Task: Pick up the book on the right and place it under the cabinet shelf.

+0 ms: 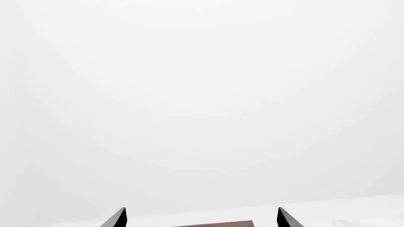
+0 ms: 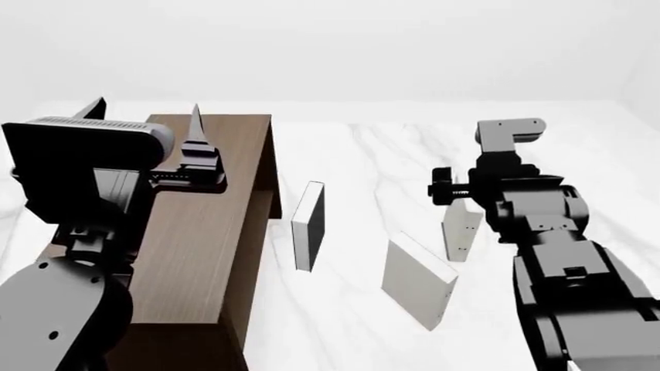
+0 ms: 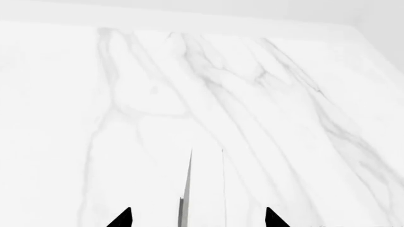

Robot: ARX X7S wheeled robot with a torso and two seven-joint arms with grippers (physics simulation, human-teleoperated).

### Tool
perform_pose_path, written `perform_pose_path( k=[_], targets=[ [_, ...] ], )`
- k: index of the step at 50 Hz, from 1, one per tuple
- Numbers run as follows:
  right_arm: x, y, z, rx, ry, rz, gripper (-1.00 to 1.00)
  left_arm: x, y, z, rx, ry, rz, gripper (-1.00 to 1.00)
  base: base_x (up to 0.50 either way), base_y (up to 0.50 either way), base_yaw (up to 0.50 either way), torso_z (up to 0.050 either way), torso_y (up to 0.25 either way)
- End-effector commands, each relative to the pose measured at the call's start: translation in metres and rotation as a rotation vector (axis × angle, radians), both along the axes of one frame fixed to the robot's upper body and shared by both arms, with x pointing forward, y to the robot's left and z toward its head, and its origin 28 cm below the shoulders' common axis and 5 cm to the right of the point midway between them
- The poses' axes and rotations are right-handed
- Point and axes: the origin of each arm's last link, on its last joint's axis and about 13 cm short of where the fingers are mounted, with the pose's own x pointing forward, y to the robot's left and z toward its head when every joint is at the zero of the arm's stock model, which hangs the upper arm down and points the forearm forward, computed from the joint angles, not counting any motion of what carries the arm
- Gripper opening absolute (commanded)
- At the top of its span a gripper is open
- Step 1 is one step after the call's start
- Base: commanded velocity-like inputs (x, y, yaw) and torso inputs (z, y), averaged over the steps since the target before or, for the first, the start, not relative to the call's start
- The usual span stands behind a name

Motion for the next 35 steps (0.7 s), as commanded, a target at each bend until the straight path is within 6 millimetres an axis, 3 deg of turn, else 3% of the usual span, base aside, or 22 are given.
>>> perform_pose_path(
  k=[1,35],
  targets=[
    [-0.001,0.0,-0.005,-0.001,0.008,0.0,1.0,0.0,0.0,-0.001,0.0,0.003,0.001,1.0,0.0,0.0,0.0,0.0,0.0],
    [-0.006,0.001,-0.019,0.014,0.035,-0.034,1.0,0.0,0.0,0.001,0.012,0.004,0.002,1.0,0.0,0.0,0.0,0.0,0.0]
  ],
)
